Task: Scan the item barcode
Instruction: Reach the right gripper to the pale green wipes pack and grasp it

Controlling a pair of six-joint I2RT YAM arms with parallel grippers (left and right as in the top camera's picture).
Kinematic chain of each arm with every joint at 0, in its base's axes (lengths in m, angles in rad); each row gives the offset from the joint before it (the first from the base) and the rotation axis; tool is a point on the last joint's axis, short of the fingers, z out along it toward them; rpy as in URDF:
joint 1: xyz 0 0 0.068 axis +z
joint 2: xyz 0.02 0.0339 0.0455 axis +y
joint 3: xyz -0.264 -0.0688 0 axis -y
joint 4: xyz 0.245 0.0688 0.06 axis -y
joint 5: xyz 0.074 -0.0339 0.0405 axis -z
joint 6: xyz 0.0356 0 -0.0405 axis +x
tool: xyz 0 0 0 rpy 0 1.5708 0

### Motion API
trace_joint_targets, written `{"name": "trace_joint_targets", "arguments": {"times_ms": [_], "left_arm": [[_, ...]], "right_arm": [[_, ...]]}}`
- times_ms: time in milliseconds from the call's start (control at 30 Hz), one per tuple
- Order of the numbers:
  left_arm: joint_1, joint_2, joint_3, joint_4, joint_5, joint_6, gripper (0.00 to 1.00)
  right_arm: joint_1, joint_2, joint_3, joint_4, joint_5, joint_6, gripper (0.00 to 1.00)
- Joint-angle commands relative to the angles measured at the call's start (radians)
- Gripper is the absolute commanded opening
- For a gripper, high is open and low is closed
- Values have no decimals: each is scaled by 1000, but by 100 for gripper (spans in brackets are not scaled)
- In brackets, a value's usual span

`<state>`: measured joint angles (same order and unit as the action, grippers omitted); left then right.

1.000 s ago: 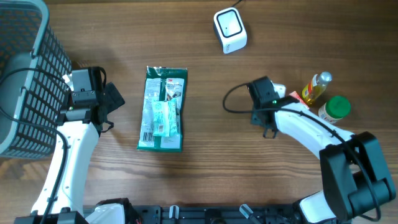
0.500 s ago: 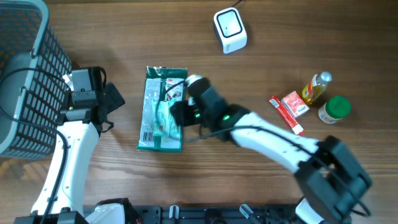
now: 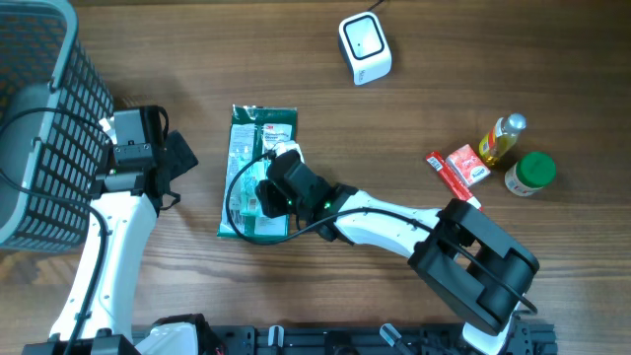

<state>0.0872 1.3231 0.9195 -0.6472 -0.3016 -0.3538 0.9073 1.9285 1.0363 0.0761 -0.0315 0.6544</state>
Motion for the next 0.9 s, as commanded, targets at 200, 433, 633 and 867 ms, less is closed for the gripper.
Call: {"name": "trace_joint_targets", "arguments": {"times_ms": [200, 433, 633, 867], "left_arm": [[5, 1, -3, 3, -2, 2, 100], [5, 1, -3, 3, -2, 2, 100], [5, 1, -3, 3, -2, 2, 100], [5, 1, -3, 3, -2, 2, 100]], "right_arm": [[3, 18, -11, 6, 37, 4, 52], [3, 78, -11, 25, 32, 32, 11], [-13, -79, -10, 48, 37, -45, 4], [-136, -287, -10, -265, 111, -76, 4]]}}
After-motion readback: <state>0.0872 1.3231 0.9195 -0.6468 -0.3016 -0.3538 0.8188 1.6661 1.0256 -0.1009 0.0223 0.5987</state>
